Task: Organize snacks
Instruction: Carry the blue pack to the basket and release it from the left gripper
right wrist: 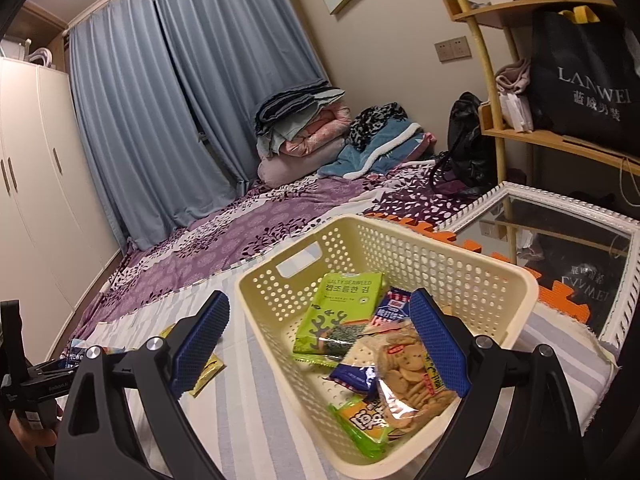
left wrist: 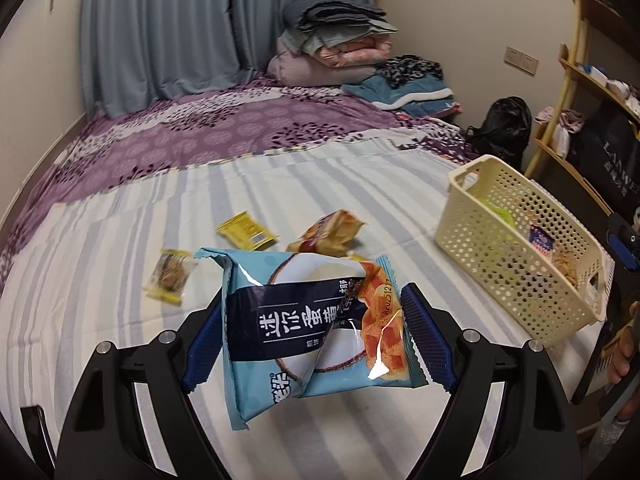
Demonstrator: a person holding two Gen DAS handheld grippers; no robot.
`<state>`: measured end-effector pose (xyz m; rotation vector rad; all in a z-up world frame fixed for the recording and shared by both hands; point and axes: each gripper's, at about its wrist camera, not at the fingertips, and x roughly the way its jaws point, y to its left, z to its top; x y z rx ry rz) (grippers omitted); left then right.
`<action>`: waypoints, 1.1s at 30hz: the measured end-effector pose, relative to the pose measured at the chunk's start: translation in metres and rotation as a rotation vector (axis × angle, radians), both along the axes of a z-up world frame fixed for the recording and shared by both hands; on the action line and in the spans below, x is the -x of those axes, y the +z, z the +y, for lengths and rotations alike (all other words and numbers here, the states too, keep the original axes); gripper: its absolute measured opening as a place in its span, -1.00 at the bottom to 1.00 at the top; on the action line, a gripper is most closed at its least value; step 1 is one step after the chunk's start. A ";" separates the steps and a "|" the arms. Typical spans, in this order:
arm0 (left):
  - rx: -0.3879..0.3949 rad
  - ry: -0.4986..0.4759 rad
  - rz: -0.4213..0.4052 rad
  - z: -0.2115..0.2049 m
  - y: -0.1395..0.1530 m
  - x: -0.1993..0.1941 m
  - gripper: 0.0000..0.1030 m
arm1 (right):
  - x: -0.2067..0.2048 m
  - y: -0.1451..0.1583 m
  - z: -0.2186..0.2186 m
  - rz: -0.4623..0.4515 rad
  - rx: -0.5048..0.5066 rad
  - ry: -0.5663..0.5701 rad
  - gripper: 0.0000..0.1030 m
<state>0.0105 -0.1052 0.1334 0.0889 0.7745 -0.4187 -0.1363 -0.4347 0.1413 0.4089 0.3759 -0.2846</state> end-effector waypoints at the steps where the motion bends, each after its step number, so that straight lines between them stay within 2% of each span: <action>1: -0.003 -0.015 -0.006 -0.008 0.002 0.000 0.63 | 0.001 0.000 -0.003 -0.001 -0.003 -0.006 0.76; 19: -0.022 -0.267 -0.082 -0.146 0.036 0.010 0.64 | 0.032 -0.016 -0.054 -0.022 -0.061 -0.122 0.76; 33: -0.009 -0.438 -0.097 -0.235 0.043 0.023 0.64 | 0.053 -0.029 -0.083 -0.016 -0.096 -0.197 0.76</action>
